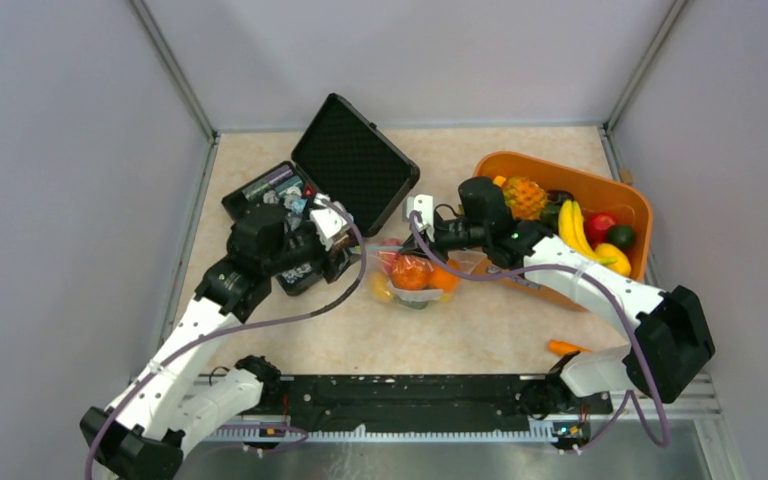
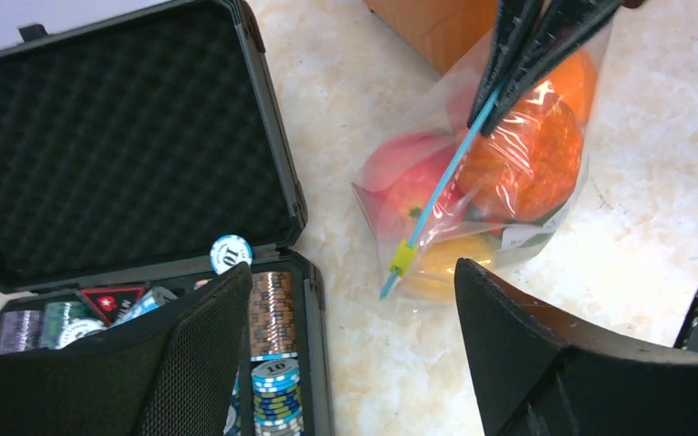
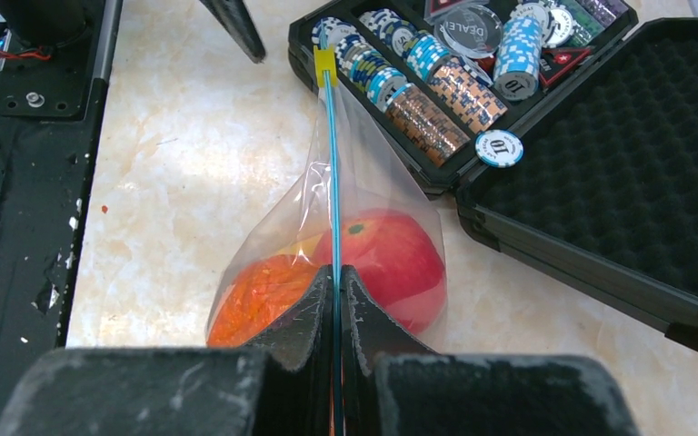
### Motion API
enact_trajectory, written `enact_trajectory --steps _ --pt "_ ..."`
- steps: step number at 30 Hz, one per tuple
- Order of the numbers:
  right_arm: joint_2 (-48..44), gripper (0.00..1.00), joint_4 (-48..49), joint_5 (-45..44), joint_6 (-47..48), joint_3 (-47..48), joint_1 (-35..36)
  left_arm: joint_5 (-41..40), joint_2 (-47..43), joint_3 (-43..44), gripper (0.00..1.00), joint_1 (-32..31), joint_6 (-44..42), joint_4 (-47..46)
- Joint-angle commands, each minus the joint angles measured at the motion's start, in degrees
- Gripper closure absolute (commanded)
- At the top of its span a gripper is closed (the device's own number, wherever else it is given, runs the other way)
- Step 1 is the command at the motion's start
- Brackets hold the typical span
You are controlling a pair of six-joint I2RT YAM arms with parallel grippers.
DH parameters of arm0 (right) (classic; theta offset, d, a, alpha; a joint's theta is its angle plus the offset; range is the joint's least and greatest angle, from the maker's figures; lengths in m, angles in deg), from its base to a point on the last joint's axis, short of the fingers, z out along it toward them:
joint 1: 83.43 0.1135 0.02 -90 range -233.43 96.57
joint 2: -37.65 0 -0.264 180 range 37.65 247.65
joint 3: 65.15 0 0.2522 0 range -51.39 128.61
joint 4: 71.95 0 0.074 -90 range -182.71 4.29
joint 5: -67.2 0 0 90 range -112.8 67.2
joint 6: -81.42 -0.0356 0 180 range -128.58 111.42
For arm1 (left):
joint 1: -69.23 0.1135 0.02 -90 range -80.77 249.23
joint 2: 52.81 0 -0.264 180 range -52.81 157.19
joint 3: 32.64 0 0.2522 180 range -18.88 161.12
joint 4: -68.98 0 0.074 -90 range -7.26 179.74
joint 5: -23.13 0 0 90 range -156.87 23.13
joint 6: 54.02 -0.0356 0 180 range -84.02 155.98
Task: Place the food in the zip-top bag and seal the zipper
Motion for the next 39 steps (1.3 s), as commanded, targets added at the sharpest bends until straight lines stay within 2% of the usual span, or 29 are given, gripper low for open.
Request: enact_trajectory --steps 1,5,8,10,14,20,22,28,33,37,38,39 --pt "-2.3 1.0 2.2 1.2 -0.7 0.1 -0.5 2.5 4.9 6.5 0.17 1.7 7.2 -3.1" --pt "-2.2 1.0 2.5 1.1 -0.8 0.1 -0.4 5.7 9.0 10.8 0.17 2.5 13.4 -3.9" --pt "-2.3 1.0 2.7 0.8 -1.2 0.1 -0.5 10.2 10.1 10.7 0.18 2.4 15.9 -4.4" --pt "-2.6 1.0 2.8 0.7 -1.5 0.2 -0.5 10.3 10.4 10.2 0.2 2.4 18.4 -4.8" --pt "-3.2 1.0 -2.4 7.3 0.7 2.3 -0.4 7.1 9.2 8.4 0.19 2.6 22.6 -6.1" --pt "-6.5 1.0 -11.6 15.7 4.5 5.4 0.2 -3.4 3.4 4.8 0.02 2.7 25.5 -13.1" --pt "-7.4 1.0 -16.4 18.8 7.2 7.5 0.8 -5.8 2.3 4.3 0.01 2.8 25.8 -13.8" --pt "-8.2 1.0 -25.5 20.7 10.1 10.9 3.0 -12.0 0.6 1.5 0.01 2.8 27.3 -17.2" --pt "-4.6 1.0 -21.7 16.0 5.5 9.1 2.9 -13.6 0.0 0.9 0.01 2.8 26.9 -16.7" --pt "5.4 1.0 -22.0 9.3 1.1 12.6 3.0 -11.8 -1.2 0.1 0.01 2.8 25.4 -16.2" --pt "8.1 0.99 -22.8 6.9 0.4 14.2 3.0 -12.1 -1.5 -0.3 0.01 2.8 25.3 -16.2" --pt "10.7 0.92 -23.5 4.4 -0.8 16.1 3.0 -12.5 -1.9 -0.6 0.01 2.8 25.4 -16.2"
